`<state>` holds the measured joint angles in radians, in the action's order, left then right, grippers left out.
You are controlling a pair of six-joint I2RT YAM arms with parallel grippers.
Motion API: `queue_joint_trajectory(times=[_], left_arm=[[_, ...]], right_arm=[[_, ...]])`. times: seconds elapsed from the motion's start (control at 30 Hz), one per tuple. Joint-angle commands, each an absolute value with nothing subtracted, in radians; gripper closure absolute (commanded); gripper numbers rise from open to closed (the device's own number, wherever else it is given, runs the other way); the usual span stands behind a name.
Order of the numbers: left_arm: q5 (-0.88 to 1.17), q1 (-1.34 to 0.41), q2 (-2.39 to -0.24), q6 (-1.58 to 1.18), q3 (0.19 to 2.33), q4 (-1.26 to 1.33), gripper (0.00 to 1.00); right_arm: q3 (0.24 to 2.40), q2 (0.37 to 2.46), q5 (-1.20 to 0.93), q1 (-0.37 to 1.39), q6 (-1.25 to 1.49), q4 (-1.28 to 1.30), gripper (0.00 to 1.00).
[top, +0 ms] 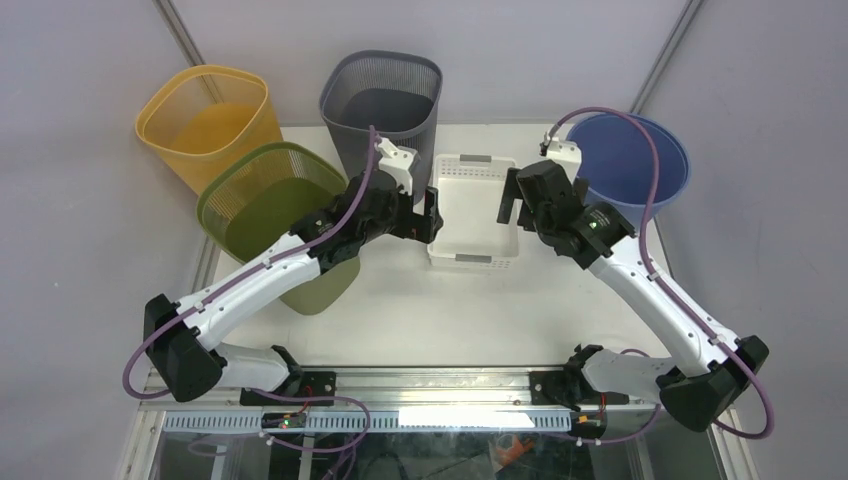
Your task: Turn the large container upside down
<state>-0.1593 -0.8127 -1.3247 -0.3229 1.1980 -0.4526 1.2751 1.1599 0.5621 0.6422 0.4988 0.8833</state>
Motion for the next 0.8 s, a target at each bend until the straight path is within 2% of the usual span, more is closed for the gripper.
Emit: queue_joint_trajectory(times=[0.0, 0.37, 0.57, 0.77], left_arm=[[-0.173, -0.823, -1.249, -0.301, 1.168, -0.362, 0.01], [-0.146, -0.826, -1.222, -0.300, 1.127, -0.337, 0.01], [-0.172, -0.912, -1.252, -0.301, 1.114, -0.339, 0.01], [-0.158, -0.988, -1.309, -0.355, 1.097, -0.318, 0.01]], right_arm=[[1.260, 1.107, 0.571, 0.646, 0.513, 0.809, 0.02], [1.203, 1.085, 0.533, 0.647, 0.569, 0.802, 0.03], [1.182, 1.063, 0.499, 0.646, 0.576, 0.781, 0.03], [1.298, 1.040, 0.535, 0.647, 0.494, 0.800, 0.03]])
